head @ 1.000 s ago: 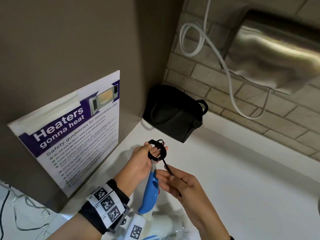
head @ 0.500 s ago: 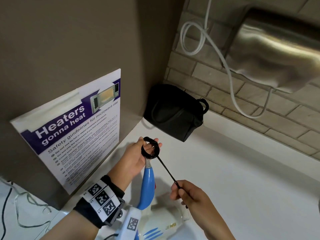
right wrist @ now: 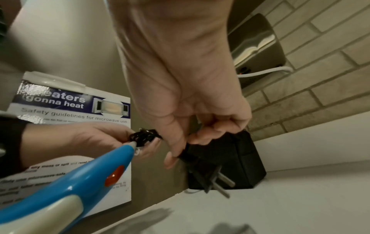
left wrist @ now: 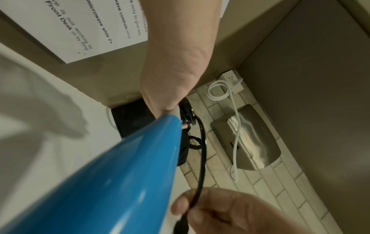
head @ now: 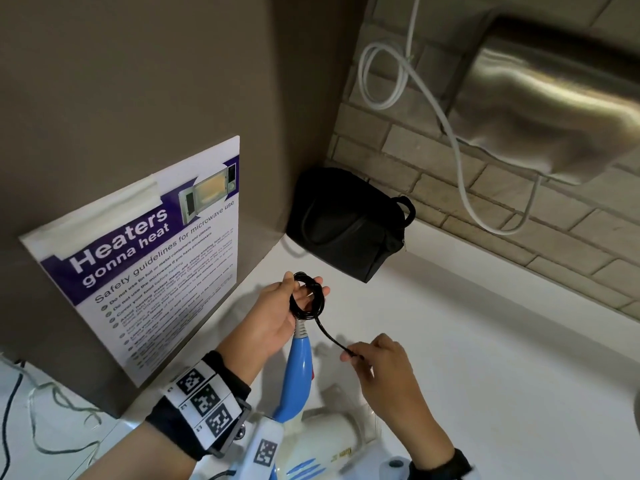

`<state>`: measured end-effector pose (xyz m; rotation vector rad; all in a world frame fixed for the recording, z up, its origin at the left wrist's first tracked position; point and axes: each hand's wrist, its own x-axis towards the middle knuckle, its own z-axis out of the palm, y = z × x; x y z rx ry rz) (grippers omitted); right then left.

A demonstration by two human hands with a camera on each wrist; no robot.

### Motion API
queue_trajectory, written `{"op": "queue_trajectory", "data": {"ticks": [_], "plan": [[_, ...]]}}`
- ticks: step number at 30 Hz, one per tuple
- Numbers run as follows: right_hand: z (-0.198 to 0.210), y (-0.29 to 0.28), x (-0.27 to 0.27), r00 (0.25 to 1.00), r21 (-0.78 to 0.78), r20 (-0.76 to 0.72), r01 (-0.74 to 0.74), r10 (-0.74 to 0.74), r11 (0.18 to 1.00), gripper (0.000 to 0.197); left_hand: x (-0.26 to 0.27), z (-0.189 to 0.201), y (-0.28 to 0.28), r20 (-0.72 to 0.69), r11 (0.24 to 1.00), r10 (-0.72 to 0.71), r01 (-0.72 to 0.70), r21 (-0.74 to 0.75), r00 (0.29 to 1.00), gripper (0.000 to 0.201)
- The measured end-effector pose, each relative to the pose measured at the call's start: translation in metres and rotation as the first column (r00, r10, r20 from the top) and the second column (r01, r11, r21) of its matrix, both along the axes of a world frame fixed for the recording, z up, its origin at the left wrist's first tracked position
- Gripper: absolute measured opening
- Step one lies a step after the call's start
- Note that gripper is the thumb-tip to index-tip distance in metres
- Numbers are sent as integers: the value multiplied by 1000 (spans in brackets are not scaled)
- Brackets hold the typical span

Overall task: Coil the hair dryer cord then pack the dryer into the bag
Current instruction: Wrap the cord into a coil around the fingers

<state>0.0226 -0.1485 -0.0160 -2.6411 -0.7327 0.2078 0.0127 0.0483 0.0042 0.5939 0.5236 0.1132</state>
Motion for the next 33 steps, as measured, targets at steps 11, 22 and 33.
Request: {"op": "queue_trajectory", "data": {"ticks": [11, 22, 33], "plan": [[32, 28, 25, 611, 603, -780, 676, 135, 424, 27, -4, 13, -18, -18, 985, -97, 99, 141, 995, 27], [30, 34, 20, 606, 515, -795, 649, 29, 560, 31, -8, 10, -19, 53, 972, -120, 106, 208, 991, 31], [28, 32, 10, 772, 600, -635, 464, 34, 652, 17, -3, 2, -24, -22, 944, -109, 110, 312, 994, 33]]}}
